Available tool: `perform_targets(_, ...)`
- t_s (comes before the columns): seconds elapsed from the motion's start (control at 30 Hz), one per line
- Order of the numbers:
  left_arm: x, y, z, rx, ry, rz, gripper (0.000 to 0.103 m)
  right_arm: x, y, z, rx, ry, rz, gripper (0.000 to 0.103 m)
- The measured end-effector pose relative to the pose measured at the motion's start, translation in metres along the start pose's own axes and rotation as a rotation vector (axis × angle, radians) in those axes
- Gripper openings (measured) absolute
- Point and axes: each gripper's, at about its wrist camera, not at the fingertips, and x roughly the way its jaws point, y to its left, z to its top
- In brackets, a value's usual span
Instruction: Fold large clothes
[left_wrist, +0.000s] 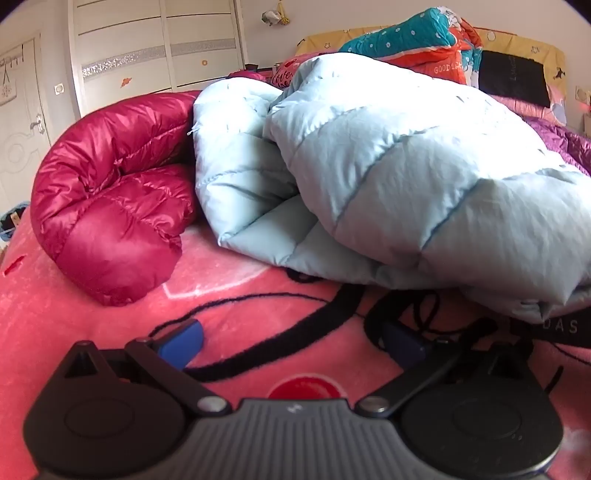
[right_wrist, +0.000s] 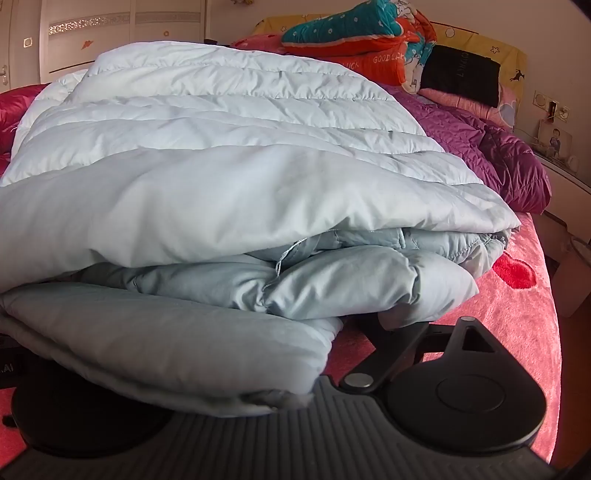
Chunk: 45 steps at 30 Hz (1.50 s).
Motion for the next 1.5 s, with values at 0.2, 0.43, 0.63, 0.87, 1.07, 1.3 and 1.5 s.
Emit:
perform_targets(0.2, -0.009, 0.007, 0.003, 0.0, 0.028, -0.049, 0.103, -0.003, -0.004, 0.002, 0.015, 0.015, 0.023, 0.103)
perform_targets(0.43, -0.054, 0.02, 0.012, 0.044, 0.039, -0.096, 0.101, -0.033, -0.025, -0.001, 0.083, 0.074, 0.026, 0.103)
perform_targets(0.63, -0.113, 0.039, 0.045, 0.073, -0.044, -0.097, 0.101, -0.106, -0.027, 0.009, 0.068, 0.052, -0.032, 0.103)
perform_targets(0.87, -0.171, 0.057, 0.078, 0.098, -0.153, -0.09, 0.102, -0.196, -0.017, 0.041, 0.056, -0.053, -0.086, 0.103)
perform_targets(1.07, -0.212, 0.074, 0.088, 0.086, -0.234, -0.085, 0.102, -0.275, 0.001, 0.062, 0.059, -0.159, -0.111, 0.103)
perform_targets(1.3, -0.243, 0.09, 0.088, 0.068, -0.297, -0.048, 0.102, -0.345, 0.022, 0.085, 0.02, -0.248, -0.121, 0.103)
perform_targets(1.5, -0.255, 0.102, 0.083, 0.047, -0.315, -0.023, 0.102, -0.376, 0.044, 0.098, -0.01, -0.275, -0.097, 0.103)
